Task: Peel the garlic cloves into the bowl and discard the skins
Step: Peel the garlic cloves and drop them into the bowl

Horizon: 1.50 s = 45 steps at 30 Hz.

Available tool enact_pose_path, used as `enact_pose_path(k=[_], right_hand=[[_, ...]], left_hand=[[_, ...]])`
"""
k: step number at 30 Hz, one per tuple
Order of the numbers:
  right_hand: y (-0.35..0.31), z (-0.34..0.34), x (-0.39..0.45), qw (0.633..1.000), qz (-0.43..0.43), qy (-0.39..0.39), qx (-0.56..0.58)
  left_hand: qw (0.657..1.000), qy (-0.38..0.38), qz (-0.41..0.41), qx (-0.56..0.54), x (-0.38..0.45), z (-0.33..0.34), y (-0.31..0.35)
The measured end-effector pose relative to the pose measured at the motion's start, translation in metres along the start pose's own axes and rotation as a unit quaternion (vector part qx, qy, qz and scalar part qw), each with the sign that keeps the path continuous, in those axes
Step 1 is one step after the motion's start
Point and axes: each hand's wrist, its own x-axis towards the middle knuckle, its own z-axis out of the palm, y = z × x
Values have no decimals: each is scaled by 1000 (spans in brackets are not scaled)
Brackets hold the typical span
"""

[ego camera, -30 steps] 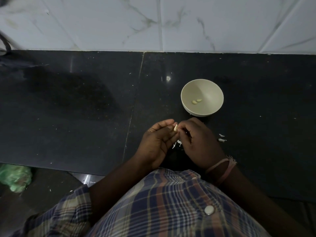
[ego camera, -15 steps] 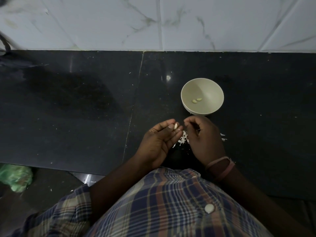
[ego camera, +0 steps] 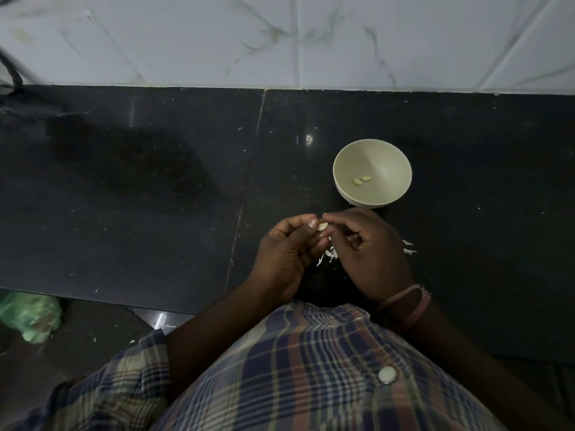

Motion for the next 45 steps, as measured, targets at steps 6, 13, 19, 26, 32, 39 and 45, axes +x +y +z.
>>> enact_pose_path(k=[6,13,19,26,32,39,45], right_hand=[[-3,2,2,1000,-16,-4,-11],[-2,-2,5,1000,-6,-3,-12],[-2,-2,7,1000,-7,-8,-22],[-4,-10,13,998,12,-51,-16],[-6,-13,13,995,47,-93,9],[-8,-12,12,991,82,-102,28],[-6,-12,9,983,143,-104,53]], left_hand=[[999,5,25,20,-1,-1,1],[999,-24,31,18,-1,-1,-1],[998,-13,49,38,-3,0,-3],[994,-21,72,74,-2,-3,0],[991,-13,59,118,-4,-5,0],[991,-23,53,118,-8,-5,1],[992,-38,31,120,-11,-5,0]])
